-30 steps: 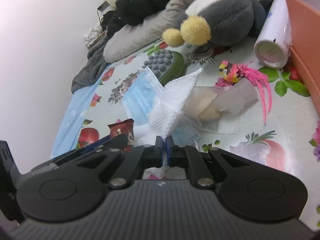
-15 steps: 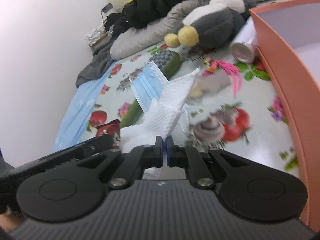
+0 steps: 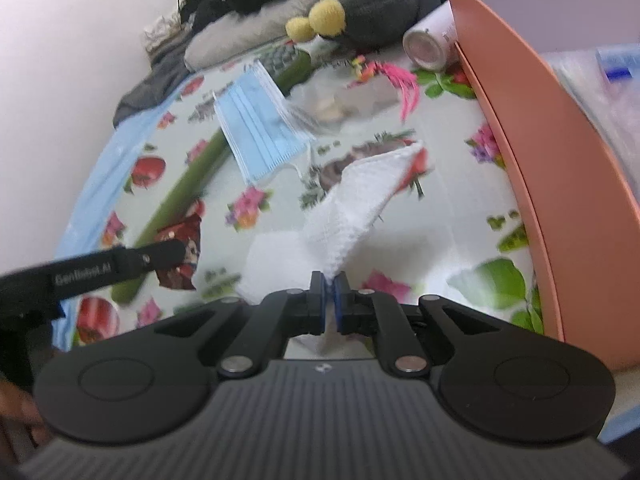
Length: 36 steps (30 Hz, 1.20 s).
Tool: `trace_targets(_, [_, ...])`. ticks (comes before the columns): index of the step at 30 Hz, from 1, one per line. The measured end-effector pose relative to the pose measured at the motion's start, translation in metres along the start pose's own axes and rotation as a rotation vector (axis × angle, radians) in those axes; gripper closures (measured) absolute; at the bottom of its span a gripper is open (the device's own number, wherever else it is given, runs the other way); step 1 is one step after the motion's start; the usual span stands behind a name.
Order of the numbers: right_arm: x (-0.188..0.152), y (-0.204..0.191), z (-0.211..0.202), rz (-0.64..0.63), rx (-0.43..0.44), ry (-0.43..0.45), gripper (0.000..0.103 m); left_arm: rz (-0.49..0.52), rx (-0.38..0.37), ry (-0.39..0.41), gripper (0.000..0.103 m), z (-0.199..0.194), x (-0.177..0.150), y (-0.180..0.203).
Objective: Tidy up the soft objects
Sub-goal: 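Lift and carry the snack packet and white wipe with both grippers toward the pink box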
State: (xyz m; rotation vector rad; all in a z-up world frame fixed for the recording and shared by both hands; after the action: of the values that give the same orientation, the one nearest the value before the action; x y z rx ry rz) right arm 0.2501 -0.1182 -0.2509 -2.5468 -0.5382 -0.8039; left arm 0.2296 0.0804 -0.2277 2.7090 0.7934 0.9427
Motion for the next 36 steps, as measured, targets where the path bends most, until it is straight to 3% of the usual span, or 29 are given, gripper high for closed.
trace_targets(9, [-0.016,0.0,-0.014,-0.091,-0.055,-0.038,0.092,-0.046,0.001,-0.068,0.073,0.015,-0.024,-0.021])
trace_targets(10, [-0.016,-0.001,-0.017,-0.102,-0.067,-0.038,0.086,-0.049,0.001,-0.068,0.073,0.016,-0.024,-0.021])
trace_targets(11, [-0.016,0.0,-0.02,-0.107,-0.076,-0.038,0.063,-0.05,-0.001,-0.067,0.073,0.016,-0.025,-0.021])
trace_targets(13, [-0.014,0.001,-0.026,-0.107,-0.09,-0.018,0.033,-0.047,-0.003,-0.064,0.073,0.016,-0.025,-0.021])
trace_targets(14, [-0.013,0.001,-0.028,-0.113,-0.097,-0.003,0.029,-0.045,-0.003,-0.064,0.073,0.016,-0.025,-0.021])
trace_targets(22, [0.0,-0.011,-0.008,-0.236,-0.11,0.033,0.027,-0.046,-0.006,-0.067,0.073,0.014,-0.027,-0.02])
trace_targets(28, [-0.002,-0.002,0.039,-0.294,-0.152,-0.049,0.024,-0.044,-0.007,-0.063,0.073,0.005,-0.028,-0.021])
trace_targets(31, [-0.005,-0.006,0.045,-0.368,-0.172,-0.046,0.024,-0.042,-0.009,-0.063,0.073,0.002,-0.028,-0.02])
trace_targets(34, [-0.006,-0.008,0.044,-0.364,-0.17,-0.061,0.027,-0.038,-0.012,-0.06,0.073,-0.003,-0.028,-0.019])
trace_targets(36, [-0.007,-0.011,0.043,-0.376,-0.162,-0.069,0.034,-0.038,-0.015,-0.058,0.073,-0.005,-0.028,-0.017])
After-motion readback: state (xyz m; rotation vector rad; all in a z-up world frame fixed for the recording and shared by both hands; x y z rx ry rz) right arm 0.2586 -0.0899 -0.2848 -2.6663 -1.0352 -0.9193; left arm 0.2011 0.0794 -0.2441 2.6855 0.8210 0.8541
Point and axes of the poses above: each gripper's, at about its wrist camera, not at the fingertips, and z roughly the way its jaws point, y to its right, x to its top, the point moved 8 cm from there along z, roughly the way its jaws point, and after that the axes turned 12 degrees about -z, right-handed, at the moved point
